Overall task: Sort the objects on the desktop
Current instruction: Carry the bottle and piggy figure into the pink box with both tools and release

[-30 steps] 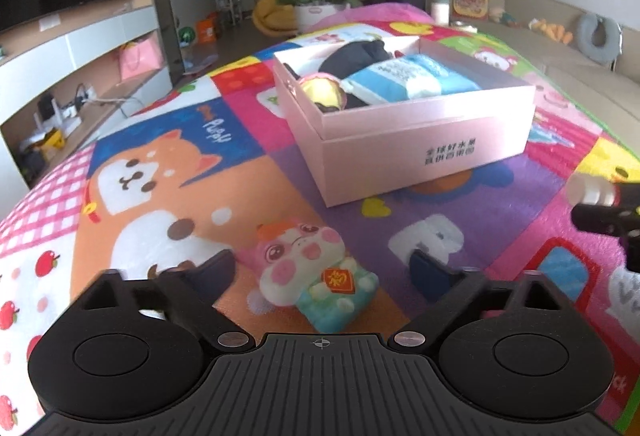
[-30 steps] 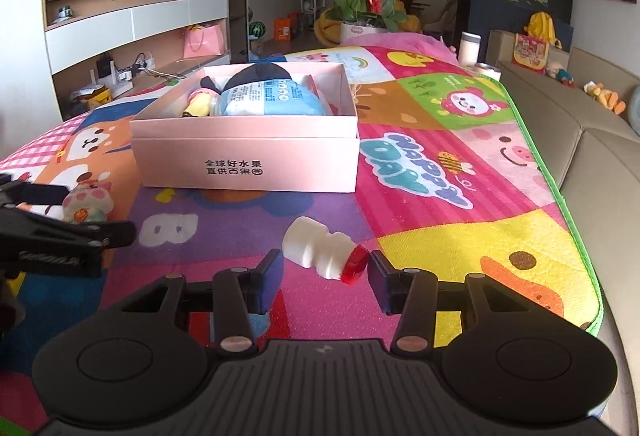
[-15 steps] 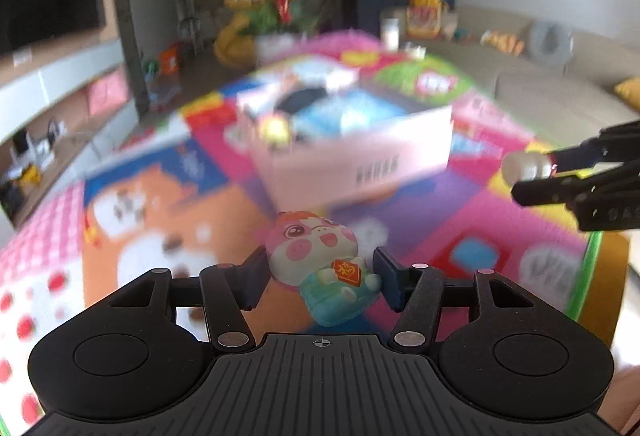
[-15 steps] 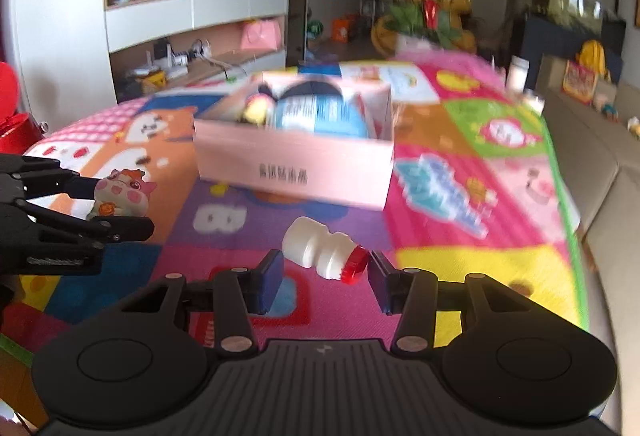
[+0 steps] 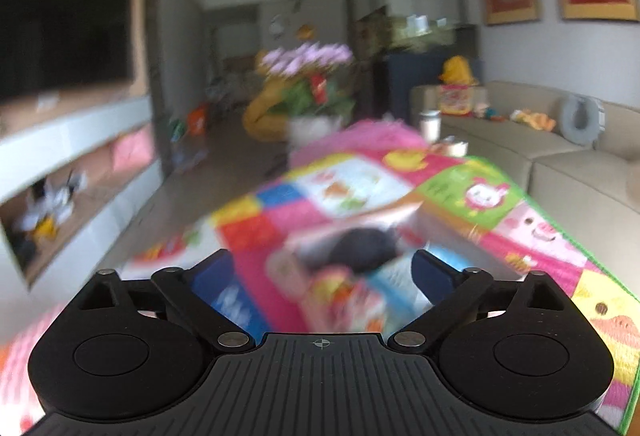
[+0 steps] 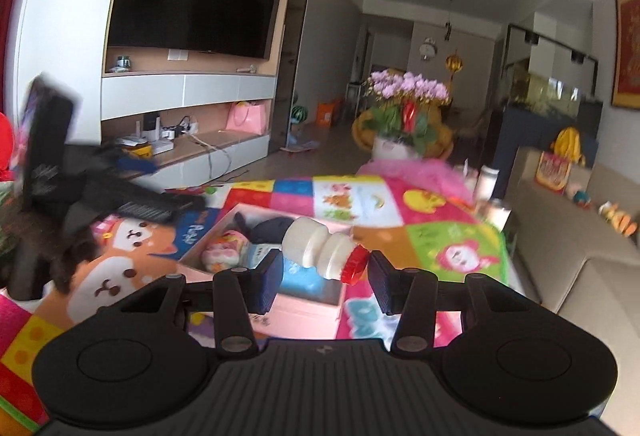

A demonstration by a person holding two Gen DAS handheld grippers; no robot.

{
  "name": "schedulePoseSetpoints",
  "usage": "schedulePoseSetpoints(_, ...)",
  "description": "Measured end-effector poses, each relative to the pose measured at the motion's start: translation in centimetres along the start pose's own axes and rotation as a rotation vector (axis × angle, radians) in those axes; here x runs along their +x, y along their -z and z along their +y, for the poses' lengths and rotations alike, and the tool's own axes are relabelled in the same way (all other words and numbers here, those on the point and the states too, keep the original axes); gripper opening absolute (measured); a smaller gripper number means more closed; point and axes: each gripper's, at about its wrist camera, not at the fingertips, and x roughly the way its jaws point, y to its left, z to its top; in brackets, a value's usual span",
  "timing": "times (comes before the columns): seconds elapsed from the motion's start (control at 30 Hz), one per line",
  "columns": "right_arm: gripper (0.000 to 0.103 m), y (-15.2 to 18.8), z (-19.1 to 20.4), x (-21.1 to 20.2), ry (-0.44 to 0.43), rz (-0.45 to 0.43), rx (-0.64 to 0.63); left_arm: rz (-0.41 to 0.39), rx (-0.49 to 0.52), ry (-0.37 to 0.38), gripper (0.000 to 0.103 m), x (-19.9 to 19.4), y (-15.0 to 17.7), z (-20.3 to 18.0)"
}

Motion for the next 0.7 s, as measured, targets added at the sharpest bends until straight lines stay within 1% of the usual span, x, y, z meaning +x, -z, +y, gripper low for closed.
schedulePoseSetpoints(0.07, 0.046, -1.0, -0.2, 0.7, -0.006, 0.003, 0.002, 0.059, -0.034, -0.023, 0.100, -0.6, 2.2, 0.9)
schedulePoseSetpoints(0.13, 0.046, -2.4, -0.2, 1.8, -0.044, 0.007, 0.022, 0.103, -0.054, -0.048, 0.100, -1.0, 3.9, 1.9)
schedulePoseSetpoints(0.23, 0.046, -5.3, 0.0, 3.9, -0.131, 0.007, 0.058, 0.135, -0.088, -0.054, 0.100, -2.1, 5.6, 2.9)
schedulePoseSetpoints(0.3, 0.046, -7.2, 0.4, 5.5, -0.178, 0.020, 0.082, 0.133, -0.118, -0.053, 0.101, -2.7, 6.0, 3.3)
schedulePoseSetpoints(0.37, 0.046, -8.8, 0.9, 7.8, -0.211, 0.055, 0.107, 0.124, -0.135, -0.038, 0.101, -3.2, 6.4, 3.5)
schedulePoseSetpoints(0.47, 0.046, -10.7, 2.0, 12.1, -0.226, 0.134, 0.116, 0.107, -0.141, -0.002, 0.102, -4.1, 6.8, 3.0)
schedulePoseSetpoints(0.57, 0.046, -11.8, 3.4, 16.8, -0.212, 0.216, 0.107, 0.097, -0.153, 0.055, 0.102, -3.9, 7.1, 2.3)
schedulePoseSetpoints(0.7, 0.046, -11.8, 5.4, 23.7, -0.181, 0.327, 0.080, 0.100, -0.178, 0.088, 0.102, -3.4, 7.4, 1.9)
